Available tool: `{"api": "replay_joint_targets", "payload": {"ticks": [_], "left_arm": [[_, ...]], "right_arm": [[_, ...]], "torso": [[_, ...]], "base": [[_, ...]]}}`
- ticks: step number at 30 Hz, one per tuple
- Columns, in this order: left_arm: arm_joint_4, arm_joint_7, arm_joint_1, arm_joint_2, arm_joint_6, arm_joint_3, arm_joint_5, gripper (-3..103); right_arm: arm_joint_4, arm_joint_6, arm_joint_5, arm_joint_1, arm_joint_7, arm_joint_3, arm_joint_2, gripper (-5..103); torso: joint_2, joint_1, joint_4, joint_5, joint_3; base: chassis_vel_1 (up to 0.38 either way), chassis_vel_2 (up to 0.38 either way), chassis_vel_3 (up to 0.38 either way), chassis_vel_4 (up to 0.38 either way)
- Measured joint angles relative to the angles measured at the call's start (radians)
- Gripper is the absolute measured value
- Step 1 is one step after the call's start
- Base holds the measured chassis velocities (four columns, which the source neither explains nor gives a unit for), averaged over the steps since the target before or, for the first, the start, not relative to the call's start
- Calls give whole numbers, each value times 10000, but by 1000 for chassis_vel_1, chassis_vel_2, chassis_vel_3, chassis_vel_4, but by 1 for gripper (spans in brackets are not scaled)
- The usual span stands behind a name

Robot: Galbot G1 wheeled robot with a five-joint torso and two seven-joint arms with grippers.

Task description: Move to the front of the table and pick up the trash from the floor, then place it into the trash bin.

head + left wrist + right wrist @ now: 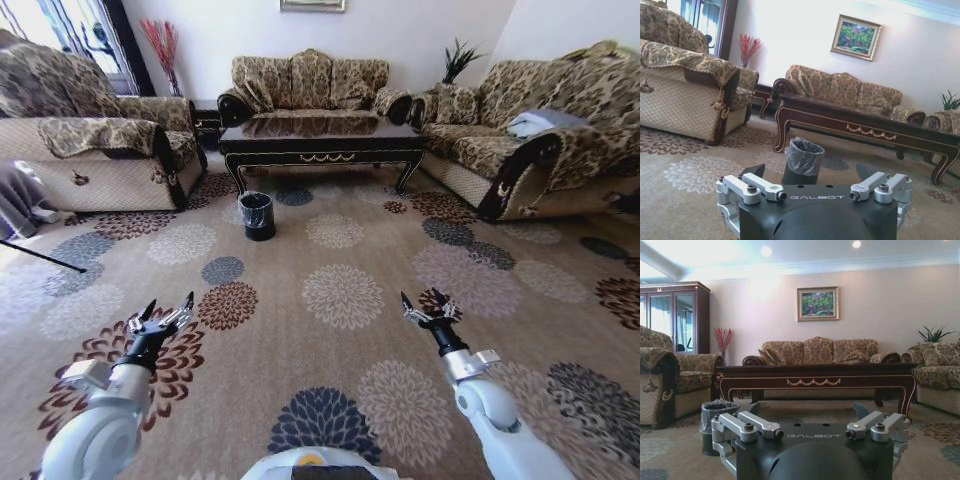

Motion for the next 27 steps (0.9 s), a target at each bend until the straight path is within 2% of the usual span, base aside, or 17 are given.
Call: {"api": "replay_joint_targets", "payload": {"ticks": [27], "left_arm": [[104,138,-83,123,66,-51,-135,100]], "right_arm": [[-77,0,-12,32,-3,-96,1,100]], "torso": [[1093,200,0,0,895]], "base": [[0,0,0,0]]}}
